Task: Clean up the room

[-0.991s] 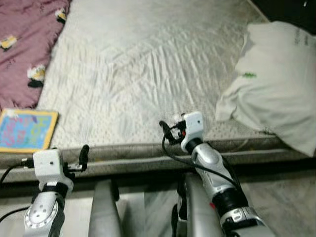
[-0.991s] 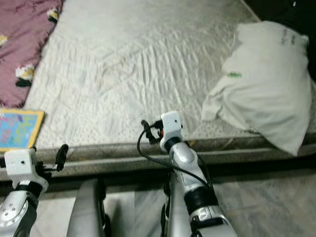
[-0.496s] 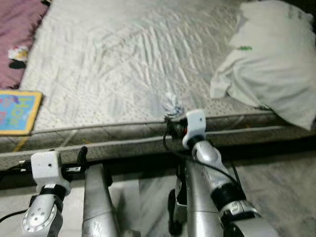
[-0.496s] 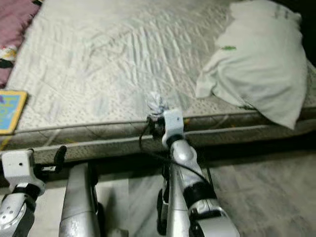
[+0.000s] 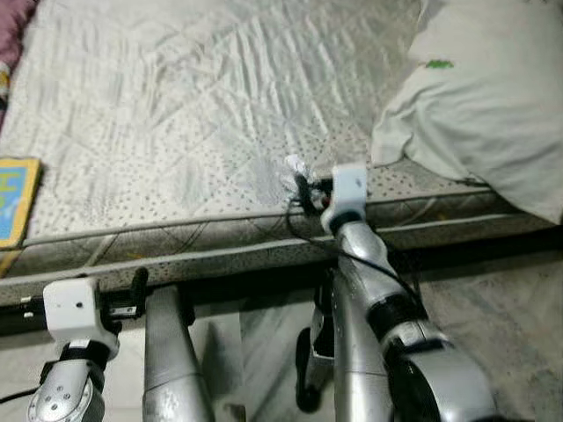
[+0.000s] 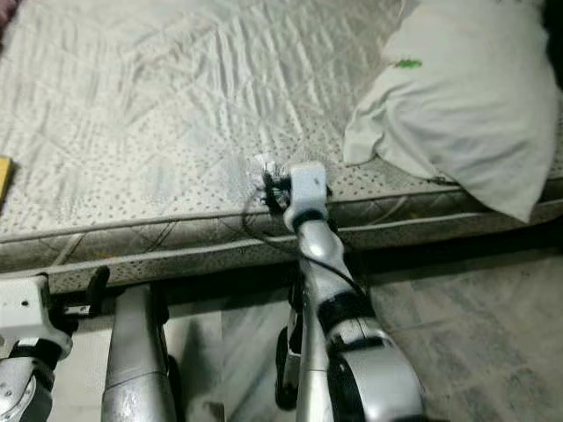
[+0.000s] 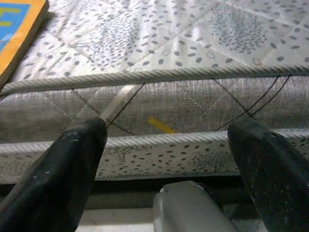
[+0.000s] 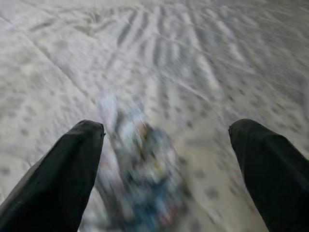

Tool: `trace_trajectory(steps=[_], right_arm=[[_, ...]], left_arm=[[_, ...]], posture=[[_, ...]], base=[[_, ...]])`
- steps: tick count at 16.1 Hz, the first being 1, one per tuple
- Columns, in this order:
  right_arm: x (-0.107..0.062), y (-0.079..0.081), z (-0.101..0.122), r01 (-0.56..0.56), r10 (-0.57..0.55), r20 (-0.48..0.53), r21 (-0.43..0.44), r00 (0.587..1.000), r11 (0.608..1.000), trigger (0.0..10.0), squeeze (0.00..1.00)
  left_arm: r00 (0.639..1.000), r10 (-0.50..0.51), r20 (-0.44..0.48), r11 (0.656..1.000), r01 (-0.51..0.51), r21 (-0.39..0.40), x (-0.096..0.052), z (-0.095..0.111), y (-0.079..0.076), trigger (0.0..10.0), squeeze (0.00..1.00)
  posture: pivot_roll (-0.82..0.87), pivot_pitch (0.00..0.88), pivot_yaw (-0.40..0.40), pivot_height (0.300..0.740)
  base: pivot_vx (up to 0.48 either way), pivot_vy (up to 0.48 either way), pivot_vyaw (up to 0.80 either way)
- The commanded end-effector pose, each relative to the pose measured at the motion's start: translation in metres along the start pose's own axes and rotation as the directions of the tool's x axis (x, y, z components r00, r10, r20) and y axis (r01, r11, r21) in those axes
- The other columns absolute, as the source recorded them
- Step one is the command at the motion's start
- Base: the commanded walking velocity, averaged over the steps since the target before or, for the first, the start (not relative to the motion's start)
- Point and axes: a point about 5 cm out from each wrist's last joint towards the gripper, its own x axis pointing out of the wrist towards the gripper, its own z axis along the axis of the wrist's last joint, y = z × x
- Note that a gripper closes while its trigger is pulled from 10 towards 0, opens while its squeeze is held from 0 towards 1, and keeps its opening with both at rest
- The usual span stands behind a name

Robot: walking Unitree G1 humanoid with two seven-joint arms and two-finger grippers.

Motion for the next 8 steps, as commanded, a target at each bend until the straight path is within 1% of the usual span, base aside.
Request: trace_trajectory(steps=[1,4,5,6,7,8], right_arm=[[0.004,-0.001,0.001,0.016,-0.016,-0.009,0.023,1.000,1.000,10.0,0.00],[0.015,0.008,0.013,-0.003,0.003,0.007,0.036,1.000,0.999,10.0,0.00],[0.016,0.014,0.012,-0.014,0.014,-0.003,0.035,1.000,0.999,10.0,0.00],[0.015,0.020,0.007,-0.029,0.030,-0.033,0.018,0.999,0.999,10.0,0.00],[0.015,0.022,0.005,-0.034,0.034,-0.044,0.008,0.998,0.999,10.0,0.00],[0.008,0.030,-0.013,-0.056,0.051,-0.129,-0.035,0.990,0.998,10.0,0.00]], left_arm=[[1.000,0.015,-0.018,1.000,-0.015,0.012,-0.005,-0.001,0.003,10.0,0.00],[1.000,0.016,-0.024,1.000,-0.016,0.009,-0.005,-0.002,0.002,10.0,0.00],[1.000,0.016,-0.025,1.000,-0.015,0.008,-0.005,-0.003,0.000,10.0,0.00],[1.000,0.016,-0.025,1.000,-0.016,0.006,-0.005,-0.003,0.000,10.0,0.00],[1.000,0.016,-0.025,1.000,-0.016,0.006,-0.005,-0.003,0.000,10.0,0.00],[0.999,0.016,-0.028,1.000,-0.016,0.004,-0.005,-0.004,0.000,10.0,0.00]], posture=[[0.17,0.271,-0.058,0.484],[0.17,0.267,-0.065,0.484],[0.17,0.265,-0.070,0.484],[0.17,0.264,-0.072,0.484],[0.18,0.263,-0.072,0.484],[0.18,0.259,-0.075,0.484]], base=[[0.000,0.000,0.00],[0.000,0.000,0.00],[0.000,0.000,0.00],[0.000,0.000,0.00],[0.000,0.000,0.00],[0.000,0.000,0.00]])
